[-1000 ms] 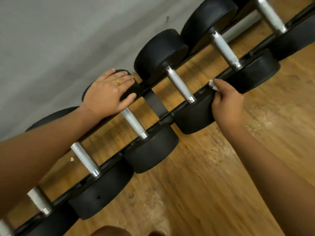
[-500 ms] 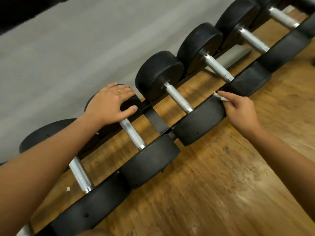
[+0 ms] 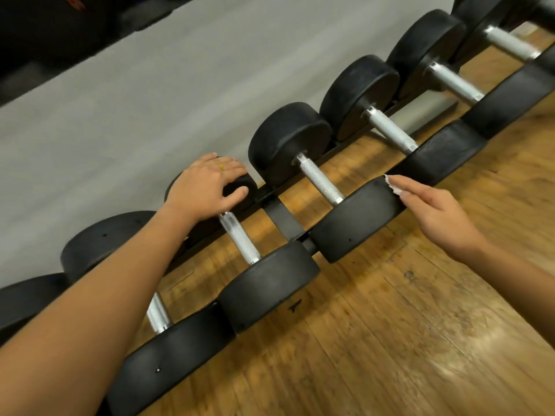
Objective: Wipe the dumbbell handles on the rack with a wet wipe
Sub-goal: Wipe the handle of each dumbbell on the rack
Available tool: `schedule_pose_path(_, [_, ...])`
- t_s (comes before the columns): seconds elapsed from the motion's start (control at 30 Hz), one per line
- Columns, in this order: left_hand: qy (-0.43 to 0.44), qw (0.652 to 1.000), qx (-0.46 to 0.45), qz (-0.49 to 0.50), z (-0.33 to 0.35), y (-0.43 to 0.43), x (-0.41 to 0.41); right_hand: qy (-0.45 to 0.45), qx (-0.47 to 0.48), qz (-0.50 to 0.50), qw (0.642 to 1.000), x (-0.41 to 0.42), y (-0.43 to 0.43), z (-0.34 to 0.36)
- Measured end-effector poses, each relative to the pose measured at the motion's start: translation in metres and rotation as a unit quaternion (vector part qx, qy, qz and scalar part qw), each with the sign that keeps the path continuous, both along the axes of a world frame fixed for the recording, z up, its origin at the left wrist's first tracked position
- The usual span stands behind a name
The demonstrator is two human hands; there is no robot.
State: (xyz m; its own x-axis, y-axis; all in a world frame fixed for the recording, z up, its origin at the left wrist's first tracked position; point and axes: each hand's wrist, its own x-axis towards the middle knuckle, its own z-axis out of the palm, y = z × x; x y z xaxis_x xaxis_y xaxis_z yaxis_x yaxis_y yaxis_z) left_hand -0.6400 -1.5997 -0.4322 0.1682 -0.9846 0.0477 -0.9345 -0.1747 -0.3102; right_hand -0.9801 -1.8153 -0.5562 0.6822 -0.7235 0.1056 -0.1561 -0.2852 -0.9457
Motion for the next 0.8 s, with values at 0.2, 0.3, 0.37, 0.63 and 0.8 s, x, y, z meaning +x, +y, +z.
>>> schedule_pose_path(0.2, [0.003, 1.0, -0.018, 0.0, 0.0, 0.0, 0.001, 0.02, 0.036, -0.038, 0.998, 0.013, -0.009, -0.004])
schedule_pose_path(0.3, [0.001, 1.0, -0.024, 0.0, -0.003, -0.001, 0.002, 0.008, 0.081, -0.048, 0.996, 0.019, -0.01, -0.004])
schedule_pose_path(0.37, [0.005, 1.0, -0.029, 0.0, -0.005, -0.001, 0.003, 0.011, 0.053, -0.032, 0.998, 0.013, -0.006, 0.002])
schedule_pose_path(0.63, [0.005, 1.0, -0.029, -0.004, -0.005, -0.002, 0.005, 0.03, 0.066, -0.048, 0.996, 0.015, -0.014, -0.001])
schedule_pose_path(0.8, [-0.002, 0.999, -0.033, -0.007, -0.006, -0.001, 0.006, 0.05, -0.009, -0.019, 0.999, 0.014, -0.008, 0.012])
